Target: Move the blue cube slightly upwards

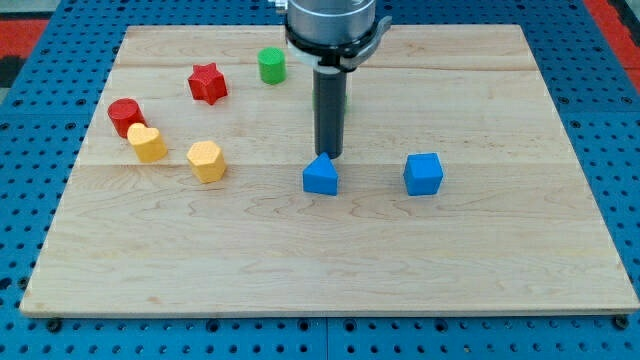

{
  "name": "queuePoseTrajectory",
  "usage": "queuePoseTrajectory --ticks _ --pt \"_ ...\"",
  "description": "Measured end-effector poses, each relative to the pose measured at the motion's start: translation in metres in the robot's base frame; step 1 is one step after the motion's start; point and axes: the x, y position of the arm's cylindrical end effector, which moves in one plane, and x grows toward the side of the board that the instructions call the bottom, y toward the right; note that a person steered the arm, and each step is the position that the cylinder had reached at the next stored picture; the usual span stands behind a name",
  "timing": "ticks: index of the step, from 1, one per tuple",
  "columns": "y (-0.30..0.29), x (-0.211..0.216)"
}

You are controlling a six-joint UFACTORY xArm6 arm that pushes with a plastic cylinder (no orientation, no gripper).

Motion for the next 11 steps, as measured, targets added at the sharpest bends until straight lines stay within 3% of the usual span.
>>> queuePoseTrajectory --ticks 1,3,5,7,8,11 --pt "-0.005 0.003" --pt "0.075 -0.01" --pt "0.072 0.026" --pt "0.11 0.066" --pt "0.15 0.06" --pt "0.157 0.031"
